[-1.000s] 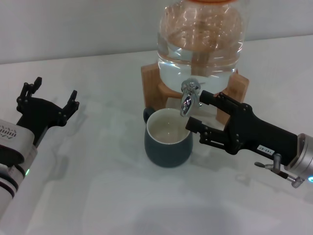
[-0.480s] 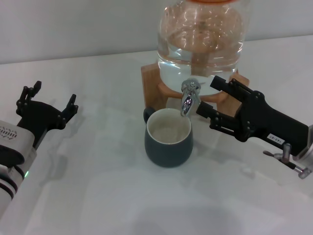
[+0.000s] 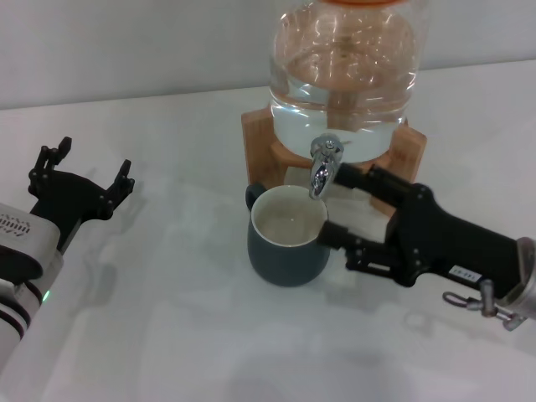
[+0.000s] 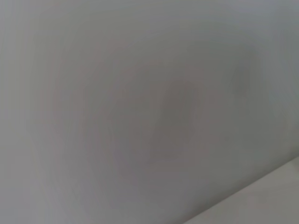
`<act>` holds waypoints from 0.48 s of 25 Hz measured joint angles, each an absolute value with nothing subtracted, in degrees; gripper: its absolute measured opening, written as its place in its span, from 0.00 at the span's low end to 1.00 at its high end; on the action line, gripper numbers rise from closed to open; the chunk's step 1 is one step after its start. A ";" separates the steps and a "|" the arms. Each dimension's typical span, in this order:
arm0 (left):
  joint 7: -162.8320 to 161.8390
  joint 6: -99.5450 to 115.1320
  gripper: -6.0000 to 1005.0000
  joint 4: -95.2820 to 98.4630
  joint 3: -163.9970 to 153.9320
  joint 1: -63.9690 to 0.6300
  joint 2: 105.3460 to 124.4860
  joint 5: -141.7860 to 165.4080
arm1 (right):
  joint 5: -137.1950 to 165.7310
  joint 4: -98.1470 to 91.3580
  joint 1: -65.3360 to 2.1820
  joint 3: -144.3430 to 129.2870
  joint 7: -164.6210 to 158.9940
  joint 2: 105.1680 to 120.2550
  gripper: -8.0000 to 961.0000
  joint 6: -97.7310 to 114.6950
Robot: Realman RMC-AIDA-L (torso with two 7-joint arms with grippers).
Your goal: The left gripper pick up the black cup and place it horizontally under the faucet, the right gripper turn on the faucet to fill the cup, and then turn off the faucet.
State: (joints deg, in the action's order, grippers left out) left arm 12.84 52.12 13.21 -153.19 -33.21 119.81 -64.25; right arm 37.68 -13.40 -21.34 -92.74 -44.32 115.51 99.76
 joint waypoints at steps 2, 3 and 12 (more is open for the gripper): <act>12.88 52.03 0.88 13.46 -153.19 -33.26 119.83 -64.25 | 37.41 -13.86 -21.64 -94.38 -44.54 115.59 0.90 99.46; 12.92 51.97 0.88 13.61 -153.19 -33.27 119.84 -64.24 | 37.36 -14.21 -21.77 -94.89 -44.86 115.62 0.90 99.27; 12.87 51.76 0.88 13.62 -153.19 -33.04 119.88 -63.64 | 36.97 -20.34 -22.21 -100.04 -48.51 115.84 0.90 92.35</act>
State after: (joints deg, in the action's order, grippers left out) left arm 12.87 51.76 13.62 -153.19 -33.04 119.88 -63.64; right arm 36.97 -20.34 -22.21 -100.04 -48.51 115.84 92.35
